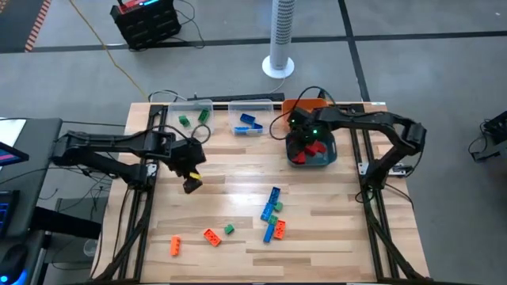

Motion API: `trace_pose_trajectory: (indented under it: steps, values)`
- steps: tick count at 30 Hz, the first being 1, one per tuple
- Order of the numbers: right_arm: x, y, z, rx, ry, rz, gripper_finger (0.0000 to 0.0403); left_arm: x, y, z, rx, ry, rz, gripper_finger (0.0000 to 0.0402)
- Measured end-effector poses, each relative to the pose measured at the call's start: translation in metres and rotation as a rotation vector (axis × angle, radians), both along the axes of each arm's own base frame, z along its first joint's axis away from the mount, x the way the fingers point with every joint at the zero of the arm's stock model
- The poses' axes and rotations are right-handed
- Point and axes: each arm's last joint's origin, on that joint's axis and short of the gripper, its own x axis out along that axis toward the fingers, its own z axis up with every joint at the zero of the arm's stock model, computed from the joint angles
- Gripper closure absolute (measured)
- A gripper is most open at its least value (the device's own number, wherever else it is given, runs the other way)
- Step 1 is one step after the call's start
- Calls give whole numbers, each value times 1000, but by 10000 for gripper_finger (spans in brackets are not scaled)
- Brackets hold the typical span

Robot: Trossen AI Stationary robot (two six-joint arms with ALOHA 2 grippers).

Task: Sort blocks
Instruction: Put the red block into the blue bin, then put the green game piece into the left transparent bin

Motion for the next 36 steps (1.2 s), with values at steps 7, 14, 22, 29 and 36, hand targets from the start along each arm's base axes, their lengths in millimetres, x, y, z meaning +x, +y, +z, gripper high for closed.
trace_pose_trajectory:
  steps: [7,14,22,29,36]
  values:
    - [-21,10,48,-130,-140,-87,174,25,-17,-12,-96,-27,-179,205]
    - [-39,32,86,-280,-255,-169,184,46,-40,-32,-116,49,-72,205]
    - [-34,61,93,-311,-285,-46,184,70,-81,-51,-201,29,78,205]
    - [-30,70,93,-353,-271,93,185,88,-120,-72,-208,45,268,205]
    - [-30,71,93,-380,-254,159,185,115,-146,-72,-28,173,262,205]
